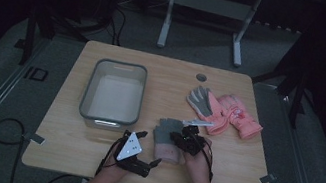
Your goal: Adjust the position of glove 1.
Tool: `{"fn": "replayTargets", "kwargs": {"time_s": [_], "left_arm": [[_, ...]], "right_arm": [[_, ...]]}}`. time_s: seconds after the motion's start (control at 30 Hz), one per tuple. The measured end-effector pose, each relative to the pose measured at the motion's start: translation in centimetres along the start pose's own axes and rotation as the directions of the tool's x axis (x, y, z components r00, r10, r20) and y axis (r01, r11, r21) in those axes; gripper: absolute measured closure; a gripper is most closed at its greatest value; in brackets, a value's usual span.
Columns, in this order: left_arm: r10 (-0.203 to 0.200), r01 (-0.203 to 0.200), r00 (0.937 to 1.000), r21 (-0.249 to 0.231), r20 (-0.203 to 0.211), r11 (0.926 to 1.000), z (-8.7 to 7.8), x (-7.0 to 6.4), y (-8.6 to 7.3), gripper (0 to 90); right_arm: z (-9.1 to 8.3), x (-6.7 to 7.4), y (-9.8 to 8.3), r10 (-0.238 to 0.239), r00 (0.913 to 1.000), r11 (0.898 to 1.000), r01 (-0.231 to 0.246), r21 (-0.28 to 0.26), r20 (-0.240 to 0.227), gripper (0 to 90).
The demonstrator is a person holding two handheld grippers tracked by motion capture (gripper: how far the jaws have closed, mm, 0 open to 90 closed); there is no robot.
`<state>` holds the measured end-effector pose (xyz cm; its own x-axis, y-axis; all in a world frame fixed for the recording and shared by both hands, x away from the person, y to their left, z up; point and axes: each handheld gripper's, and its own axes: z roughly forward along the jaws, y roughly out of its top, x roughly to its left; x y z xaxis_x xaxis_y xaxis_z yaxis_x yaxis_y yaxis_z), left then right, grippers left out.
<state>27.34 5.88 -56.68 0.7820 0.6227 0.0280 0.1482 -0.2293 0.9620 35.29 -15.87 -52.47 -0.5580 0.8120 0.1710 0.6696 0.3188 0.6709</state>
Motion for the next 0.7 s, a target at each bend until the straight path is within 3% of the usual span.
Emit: {"fn": "replayTargets", "kwargs": {"time_s": [0.07,0.23,0.43,0.47,0.53,0.6,0.7], "left_arm": [[0.0,0.0,1.0,0.004,-0.006,1.0,0.1,0.0,0.0,0.0],[-0.006,0.007,0.9993,0.024,-0.038,0.9997,0.3,-0.1,0.1,0.0],[0.012,-0.011,0.9992,0.024,-0.038,0.9997,0.3,-0.2,0.1,0.0],[0.018,-0.017,0.9987,0.025,-0.047,0.9995,0.3,-0.3,0.1,0.0],[0.074,-0.068,0.9892,0.055,-0.126,0.9962,0.5,-0.6,0.2,0.1],[0.081,-0.073,0.9896,0.075,-0.119,0.9946,0.6,-0.8,0.3,2.2],[0.111,-0.104,0.9892,0.078,-0.095,0.9915,0.8,-1.2,0.7,2.2]], "right_arm": [[0.3,0.2,0.0,-0.012,0.9999,1.0,0.012,0.005,0.012,84.3],[0.9,-0.4,-0.5,0.026,0.9996,1.0,-0.026,0.018,0.014,82.7],[1.2,-0.5,-0.7,0.009,1.0,1.0,-0.009,0.027,0.002,73.0],[0.9,-0.6,-0.6,0.01,0.9999,1.0,-0.01,0.024,-0.001,71.1],[0.1,-0.7,-0.4,0.002,0.9999,1.0,-0.002,0.014,-0.01,69.2],[-0.7,-0.9,-0.2,-0.016,0.9998,1.0,0.016,-0.005,-0.013,62.5],[-1.9,-1.2,0.3,-0.042,0.9988,0.999,0.041,-0.018,-0.025,59.3]]}}
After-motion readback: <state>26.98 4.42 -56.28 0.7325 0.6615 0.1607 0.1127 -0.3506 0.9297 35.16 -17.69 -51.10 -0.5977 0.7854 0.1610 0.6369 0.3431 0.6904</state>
